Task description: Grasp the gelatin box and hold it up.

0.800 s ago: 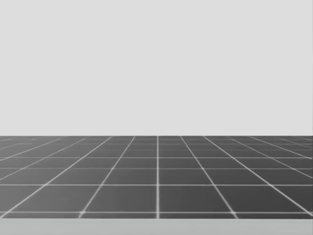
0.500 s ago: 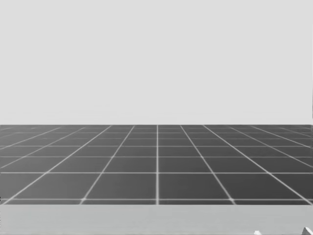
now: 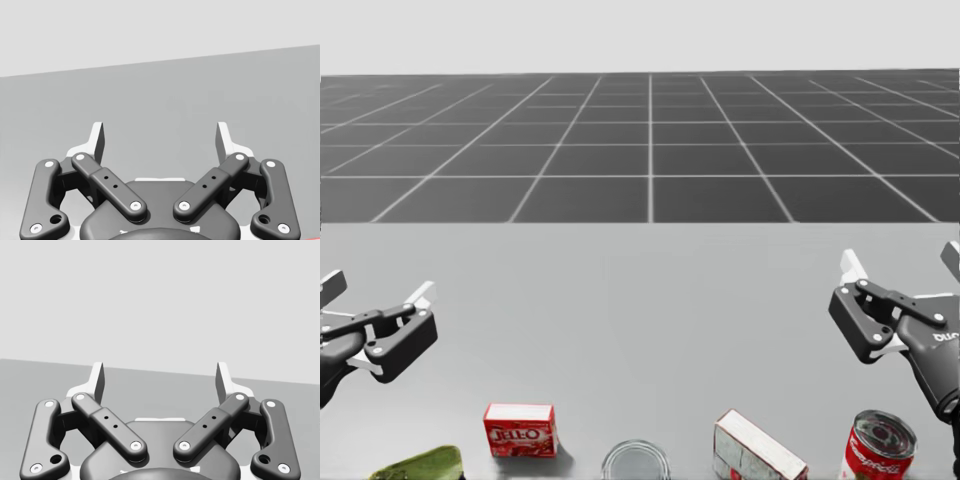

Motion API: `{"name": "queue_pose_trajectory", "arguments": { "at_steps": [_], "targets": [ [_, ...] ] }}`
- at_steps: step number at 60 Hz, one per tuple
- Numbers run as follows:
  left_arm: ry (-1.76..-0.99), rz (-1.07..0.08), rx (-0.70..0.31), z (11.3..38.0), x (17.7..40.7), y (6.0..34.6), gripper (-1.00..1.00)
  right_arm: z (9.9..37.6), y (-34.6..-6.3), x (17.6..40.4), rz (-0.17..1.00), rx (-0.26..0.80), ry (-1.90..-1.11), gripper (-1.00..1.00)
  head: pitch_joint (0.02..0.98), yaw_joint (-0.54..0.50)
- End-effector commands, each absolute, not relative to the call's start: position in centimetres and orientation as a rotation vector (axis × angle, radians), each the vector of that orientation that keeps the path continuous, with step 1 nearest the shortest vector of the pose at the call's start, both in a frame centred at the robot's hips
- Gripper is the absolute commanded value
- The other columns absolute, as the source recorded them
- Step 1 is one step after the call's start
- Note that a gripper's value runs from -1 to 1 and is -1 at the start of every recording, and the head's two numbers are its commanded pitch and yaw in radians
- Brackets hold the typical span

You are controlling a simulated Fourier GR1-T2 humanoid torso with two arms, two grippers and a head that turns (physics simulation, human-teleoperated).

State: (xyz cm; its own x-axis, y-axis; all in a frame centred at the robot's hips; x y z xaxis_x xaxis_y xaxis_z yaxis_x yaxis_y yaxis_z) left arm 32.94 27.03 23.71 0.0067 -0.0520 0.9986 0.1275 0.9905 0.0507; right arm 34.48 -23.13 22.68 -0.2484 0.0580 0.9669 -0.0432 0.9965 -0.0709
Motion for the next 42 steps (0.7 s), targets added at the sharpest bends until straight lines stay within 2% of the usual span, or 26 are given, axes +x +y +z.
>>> {"name": "queue_pose_trajectory", "arguments": {
  "at_steps": [1, 15, 23, 31, 42],
  "targets": [
    [-1.556, -0.143, -0.049, 23.66, 33.02, 27.07, -1.00, 22.52, -23.20, 34.57, 0.100, -0.022, -1.807, -1.00, 0.564, 0.03],
    [-1.545, -0.151, -0.053, 23.55, 33.11, 26.96, -1.00, 22.44, -23.06, 34.47, 0.121, -0.025, -1.803, -1.00, 0.693, 0.09],
    [-1.540, -0.156, -0.056, 23.48, 33.14, 26.84, -1.00, 22.35, -22.95, 34.41, 0.134, -0.033, -1.799, -1.00, 0.757, 0.17],
    [-1.537, -0.159, -0.057, 23.46, 33.16, 26.71, -1.00, 22.30, -22.88, 34.43, 0.139, -0.040, -1.797, -1.00, 0.798, 0.21],
    [-1.529, -0.153, -0.047, 23.51, 32.91, 26.11, -1.00, 22.19, -22.72, 34.38, 0.141, -0.045, -1.791, -1.00, 0.817, 0.22]
  ]
}}
